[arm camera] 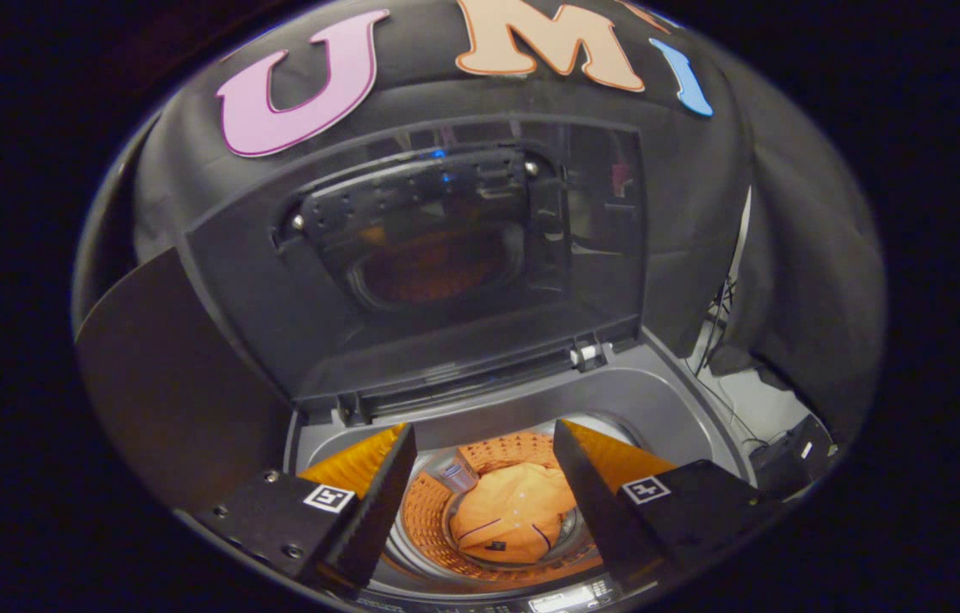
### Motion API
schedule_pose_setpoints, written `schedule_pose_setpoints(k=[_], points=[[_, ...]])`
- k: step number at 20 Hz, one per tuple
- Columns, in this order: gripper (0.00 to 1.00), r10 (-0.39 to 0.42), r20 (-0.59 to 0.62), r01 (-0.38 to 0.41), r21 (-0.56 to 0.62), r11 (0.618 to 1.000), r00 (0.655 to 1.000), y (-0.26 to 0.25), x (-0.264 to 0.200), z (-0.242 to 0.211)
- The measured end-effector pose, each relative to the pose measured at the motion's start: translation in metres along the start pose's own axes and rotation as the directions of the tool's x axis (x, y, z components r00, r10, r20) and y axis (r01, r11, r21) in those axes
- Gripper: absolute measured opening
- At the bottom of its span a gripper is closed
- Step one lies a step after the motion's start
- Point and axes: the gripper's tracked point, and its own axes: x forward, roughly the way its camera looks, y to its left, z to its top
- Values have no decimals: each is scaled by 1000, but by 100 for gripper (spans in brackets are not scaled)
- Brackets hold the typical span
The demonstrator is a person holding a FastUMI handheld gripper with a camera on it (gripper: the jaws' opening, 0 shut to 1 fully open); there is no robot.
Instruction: Put the clothes into the washing machine and then close the washing machine lid.
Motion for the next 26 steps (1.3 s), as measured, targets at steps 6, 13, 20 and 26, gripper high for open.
schedule_pose_setpoints(k=[6, 13, 20, 26], points=[[98, 23, 126, -17, -52, 998, 992, 17, -31, 71], [97, 46, 303, 8, -175, 985, 952, 43, -55, 179], [97, 108, 399, -64, -122, 990, 910, 80, -32, 230], [97, 91, 364, -28, -174, 984, 927, 81, 24, 223]])
